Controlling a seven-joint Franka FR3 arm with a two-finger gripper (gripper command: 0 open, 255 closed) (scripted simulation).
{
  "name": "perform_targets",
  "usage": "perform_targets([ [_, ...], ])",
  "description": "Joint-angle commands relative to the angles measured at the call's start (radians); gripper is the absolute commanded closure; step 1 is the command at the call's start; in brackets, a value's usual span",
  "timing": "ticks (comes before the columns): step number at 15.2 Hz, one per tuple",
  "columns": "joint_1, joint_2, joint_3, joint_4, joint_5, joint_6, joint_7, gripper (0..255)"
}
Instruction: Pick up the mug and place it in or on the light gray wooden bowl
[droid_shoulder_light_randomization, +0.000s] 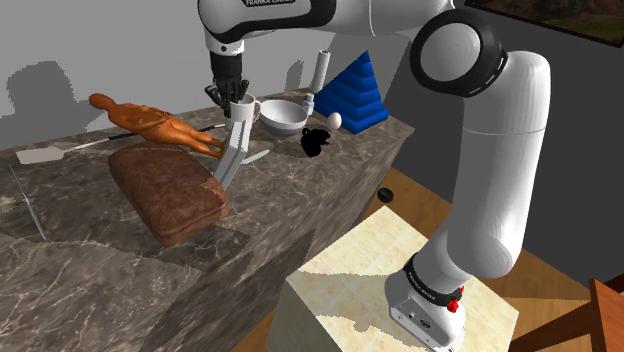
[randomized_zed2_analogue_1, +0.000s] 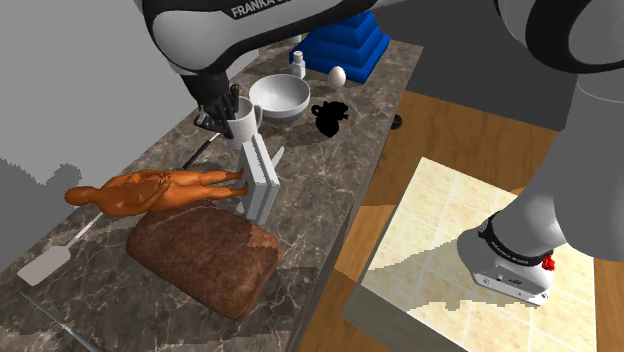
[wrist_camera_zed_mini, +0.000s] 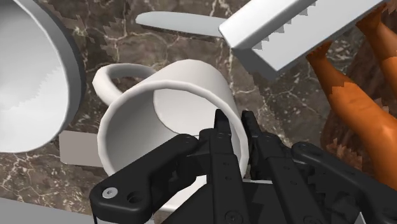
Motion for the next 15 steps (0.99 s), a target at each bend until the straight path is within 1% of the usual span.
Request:
perform_targets([
  [1,0.000,-0.005,0.000,0.021,0.002,-0.025,-0.003,255],
  [13,0.010,-0.001,0.003,0.188,0.004,-0.188,-0.014,255],
  [14,0.010,-0.001,0.003,0.188,0.004,-0.189,-0.014,255],
  [15,-0.006,-0.005,-0.003,0.186,0.006,-0.189,-0.034,255],
])
